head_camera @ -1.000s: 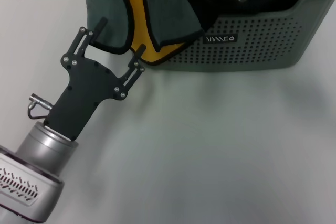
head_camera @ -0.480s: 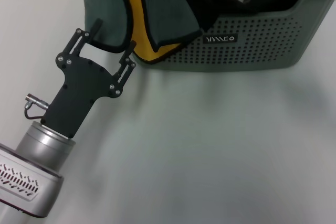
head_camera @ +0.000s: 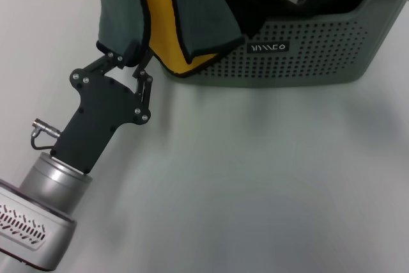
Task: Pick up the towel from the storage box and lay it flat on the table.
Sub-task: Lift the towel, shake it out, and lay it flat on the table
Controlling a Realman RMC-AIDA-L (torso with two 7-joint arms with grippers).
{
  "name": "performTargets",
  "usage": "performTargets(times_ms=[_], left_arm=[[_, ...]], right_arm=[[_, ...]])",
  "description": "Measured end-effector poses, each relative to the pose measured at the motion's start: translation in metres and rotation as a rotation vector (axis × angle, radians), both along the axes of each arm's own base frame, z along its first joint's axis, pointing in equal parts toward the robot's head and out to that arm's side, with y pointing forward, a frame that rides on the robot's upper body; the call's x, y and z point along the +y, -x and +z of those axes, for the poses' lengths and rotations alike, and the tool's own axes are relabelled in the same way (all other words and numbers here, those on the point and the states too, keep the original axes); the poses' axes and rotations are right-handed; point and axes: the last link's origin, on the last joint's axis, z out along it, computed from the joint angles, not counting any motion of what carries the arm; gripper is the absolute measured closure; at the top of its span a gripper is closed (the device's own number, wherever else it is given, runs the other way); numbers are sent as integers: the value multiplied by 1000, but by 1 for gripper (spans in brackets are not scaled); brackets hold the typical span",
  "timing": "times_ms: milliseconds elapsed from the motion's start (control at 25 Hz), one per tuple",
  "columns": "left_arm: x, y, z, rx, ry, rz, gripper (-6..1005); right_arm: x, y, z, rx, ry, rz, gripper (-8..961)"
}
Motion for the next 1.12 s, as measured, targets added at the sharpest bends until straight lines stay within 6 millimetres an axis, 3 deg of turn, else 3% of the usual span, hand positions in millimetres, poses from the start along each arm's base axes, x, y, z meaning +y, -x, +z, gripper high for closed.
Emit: performTargets(times_ms=[320,480,680,880,1120], left_arm=[[-3,1,3,-69,28,5,967],[-7,2,15,-255,115,-30,973],[-17,14,54,-500,358,-175,981],[-19,14,91,-582,593,-272,984],[-22,13,118,-663,793,-267,983]], right_arm=[[0,-7,1,5,3,-15,880],[-1,-20,4,43,54,-68,878],[-11,-43,8,88,215,-157,876],[-37,-65,20,79,345,-215,873],[-68,-100,45,68,470,-313,871]])
